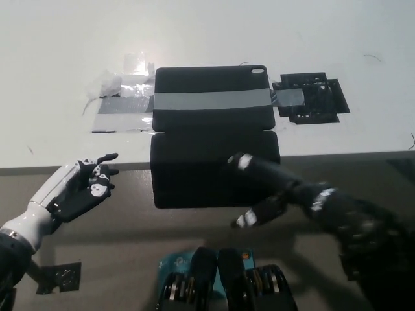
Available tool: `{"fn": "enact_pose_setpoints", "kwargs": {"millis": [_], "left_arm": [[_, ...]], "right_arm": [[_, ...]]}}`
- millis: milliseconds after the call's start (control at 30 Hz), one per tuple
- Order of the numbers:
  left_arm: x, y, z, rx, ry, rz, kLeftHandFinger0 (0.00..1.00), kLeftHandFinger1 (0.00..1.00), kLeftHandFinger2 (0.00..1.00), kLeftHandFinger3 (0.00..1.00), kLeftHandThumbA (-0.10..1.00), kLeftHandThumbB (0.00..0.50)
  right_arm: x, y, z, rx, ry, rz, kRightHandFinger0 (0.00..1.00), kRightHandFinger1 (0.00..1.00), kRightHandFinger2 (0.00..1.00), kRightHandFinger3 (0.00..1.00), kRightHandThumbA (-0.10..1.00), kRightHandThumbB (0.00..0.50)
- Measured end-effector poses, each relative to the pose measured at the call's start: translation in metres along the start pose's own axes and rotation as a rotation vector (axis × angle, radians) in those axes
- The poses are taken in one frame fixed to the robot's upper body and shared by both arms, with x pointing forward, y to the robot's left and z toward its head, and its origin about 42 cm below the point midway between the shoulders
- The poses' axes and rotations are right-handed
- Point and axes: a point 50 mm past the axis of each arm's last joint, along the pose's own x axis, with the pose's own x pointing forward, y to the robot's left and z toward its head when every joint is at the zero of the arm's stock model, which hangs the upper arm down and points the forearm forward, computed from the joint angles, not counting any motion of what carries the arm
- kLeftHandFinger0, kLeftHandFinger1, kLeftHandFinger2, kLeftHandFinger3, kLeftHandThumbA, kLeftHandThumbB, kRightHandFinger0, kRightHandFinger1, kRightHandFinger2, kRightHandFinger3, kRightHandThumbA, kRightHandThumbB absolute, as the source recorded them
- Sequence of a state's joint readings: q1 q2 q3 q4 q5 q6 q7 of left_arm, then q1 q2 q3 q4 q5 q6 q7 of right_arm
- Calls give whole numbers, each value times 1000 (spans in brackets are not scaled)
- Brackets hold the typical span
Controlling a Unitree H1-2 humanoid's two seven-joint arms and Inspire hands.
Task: The robot uses its right hand to pull the cover of a folded tablet cover kept in the middle of the desk
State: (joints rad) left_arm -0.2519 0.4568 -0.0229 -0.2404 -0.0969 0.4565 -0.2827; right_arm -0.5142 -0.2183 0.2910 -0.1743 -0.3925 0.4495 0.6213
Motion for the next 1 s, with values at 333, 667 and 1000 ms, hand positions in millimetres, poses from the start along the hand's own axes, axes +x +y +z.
{"fn": "enact_pose_setpoints", "kwargs": {"millis": [333,667,1000], "left_arm": [[-1,-2,-5,-3,14,-5,750,825,937,1000,1000,143],[-1,-4,-7,-6,19,-9,749,829,938,1000,1000,136],[-14,-13,-22,-22,57,-21,735,826,934,1000,1000,147]], "right_arm": [[-84,-53,-18,192,-110,-285,1000,1000,1000,1000,1000,246],[-104,-33,-88,365,23,-374,912,1000,1000,1000,1000,232],[-107,-3,-115,451,55,-425,791,894,927,1000,1000,247]]}}
